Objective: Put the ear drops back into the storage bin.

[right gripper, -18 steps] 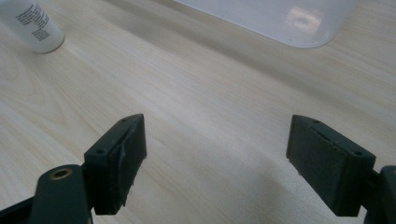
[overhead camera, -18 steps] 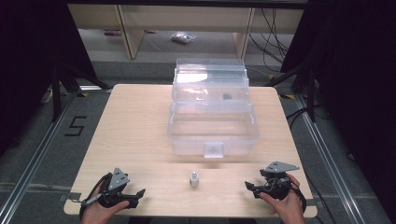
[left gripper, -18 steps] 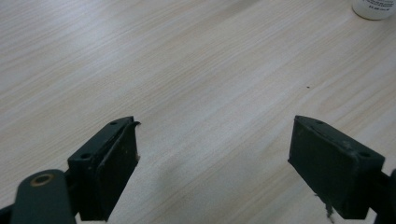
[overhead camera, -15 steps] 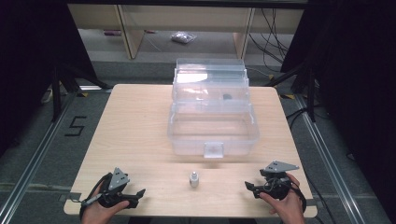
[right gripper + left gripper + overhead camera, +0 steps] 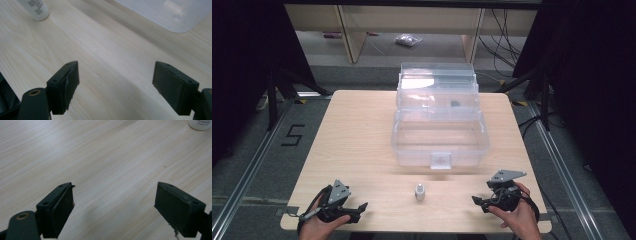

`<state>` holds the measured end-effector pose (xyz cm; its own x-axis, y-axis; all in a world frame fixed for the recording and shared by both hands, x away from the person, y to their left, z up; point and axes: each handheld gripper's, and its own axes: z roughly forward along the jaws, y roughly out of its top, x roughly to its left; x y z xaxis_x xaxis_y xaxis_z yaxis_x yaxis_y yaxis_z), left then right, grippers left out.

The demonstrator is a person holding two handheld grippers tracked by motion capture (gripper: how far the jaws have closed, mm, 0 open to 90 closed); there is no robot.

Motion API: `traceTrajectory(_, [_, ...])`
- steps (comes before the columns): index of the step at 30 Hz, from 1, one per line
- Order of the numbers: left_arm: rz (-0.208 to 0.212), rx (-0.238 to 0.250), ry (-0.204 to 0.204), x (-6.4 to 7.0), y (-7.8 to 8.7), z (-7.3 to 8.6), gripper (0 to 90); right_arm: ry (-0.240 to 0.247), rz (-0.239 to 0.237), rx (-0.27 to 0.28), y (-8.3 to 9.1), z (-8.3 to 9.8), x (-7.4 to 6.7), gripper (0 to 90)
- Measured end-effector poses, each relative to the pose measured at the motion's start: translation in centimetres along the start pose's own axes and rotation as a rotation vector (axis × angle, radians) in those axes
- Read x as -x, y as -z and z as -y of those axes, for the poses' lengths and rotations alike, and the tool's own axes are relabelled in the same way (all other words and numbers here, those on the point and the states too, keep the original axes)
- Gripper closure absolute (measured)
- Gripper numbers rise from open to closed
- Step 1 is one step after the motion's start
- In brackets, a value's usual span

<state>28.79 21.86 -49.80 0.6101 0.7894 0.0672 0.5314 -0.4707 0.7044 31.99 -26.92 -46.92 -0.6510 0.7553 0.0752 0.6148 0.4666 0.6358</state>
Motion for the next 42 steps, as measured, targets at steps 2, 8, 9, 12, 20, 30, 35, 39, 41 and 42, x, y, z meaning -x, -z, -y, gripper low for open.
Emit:
traceTrajectory(2, [0.000,-0.002,-0.001,0.0,0.0,0.0,14.9,0.027,0.004,-0.001,0.1,-0.3,-0.1,22.7])
traceTrajectory(8, [0.002,-0.002,0.001,0.1,-0.1,0.0,14.9,0.043,-0.019,-0.081,0.5,-1.7,-1.0,24.1])
traceTrajectory(9, [0.003,-0.002,0.001,0.1,-0.1,0.0,14.9,0.048,-0.016,-0.075,0.4,-2.0,-1.2,24.1])
traceTrajectory(12, [0.002,-0.001,0.001,0.0,-0.1,0.0,14.9,0.075,-0.027,-0.106,0.5,-2.9,-1.8,24.9])
traceTrajectory(20, [0.002,-0.001,0.000,0.0,-0.1,0.0,15.0,0.194,-0.066,-0.157,-0.7,-5.7,-4.2,27.6])
traceTrajectory(30, [0.003,-0.002,0.001,0.0,0.0,0.0,15.0,0.290,-0.109,-0.192,-2.0,-8.0,-6.0,29.5])
traceTrajectory(35, [0.003,-0.003,0.003,0.0,-0.1,0.0,15.0,0.312,-0.128,-0.213,-2.7,-8.8,-7.0,29.9])
traceTrajectory(39, [0.001,-0.003,0.003,0.0,-0.1,0.0,15.0,0.347,-0.144,-0.214,-3.1,-9.3,-7.3,30.0])
traceTrajectory(41, [0.000,-0.015,-0.002,0.0,0.0,0.0,15.0,0.349,-0.148,-0.215,-3.1,-9.4,-7.5,30.0])
traceTrajectory(42, [0.004,-0.004,0.002,0.0,0.0,0.0,15.0,0.342,-0.144,-0.218,-3.1,-9.5,-7.6,30.0])
